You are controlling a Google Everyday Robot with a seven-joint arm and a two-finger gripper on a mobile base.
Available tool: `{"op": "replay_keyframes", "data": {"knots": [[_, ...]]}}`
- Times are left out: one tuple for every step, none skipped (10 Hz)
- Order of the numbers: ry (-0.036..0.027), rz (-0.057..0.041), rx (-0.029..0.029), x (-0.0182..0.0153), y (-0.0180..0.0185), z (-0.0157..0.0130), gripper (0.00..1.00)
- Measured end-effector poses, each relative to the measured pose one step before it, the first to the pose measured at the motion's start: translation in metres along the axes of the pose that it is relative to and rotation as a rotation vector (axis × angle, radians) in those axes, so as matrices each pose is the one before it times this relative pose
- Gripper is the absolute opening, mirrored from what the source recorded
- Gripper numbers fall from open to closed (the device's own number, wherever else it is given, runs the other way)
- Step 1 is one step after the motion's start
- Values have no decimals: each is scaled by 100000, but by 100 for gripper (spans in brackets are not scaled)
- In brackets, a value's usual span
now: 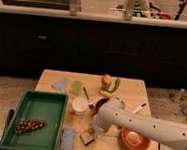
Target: Wipe table surface with eraser
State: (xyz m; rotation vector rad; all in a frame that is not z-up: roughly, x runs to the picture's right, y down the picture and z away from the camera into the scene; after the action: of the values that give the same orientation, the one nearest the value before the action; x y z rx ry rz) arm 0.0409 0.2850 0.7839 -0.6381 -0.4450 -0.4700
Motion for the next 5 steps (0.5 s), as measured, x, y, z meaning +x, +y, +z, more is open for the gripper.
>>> {"op": "replay_keyframes", "data": {"knots": [[348,164,303,91,-33,-49,20],[185,181,138,44,44,9,10],[217,231,165,88,64,-38,4],[435,389,305,138,130,-71,0],[764,173,359,69,113,-168,0]]}}
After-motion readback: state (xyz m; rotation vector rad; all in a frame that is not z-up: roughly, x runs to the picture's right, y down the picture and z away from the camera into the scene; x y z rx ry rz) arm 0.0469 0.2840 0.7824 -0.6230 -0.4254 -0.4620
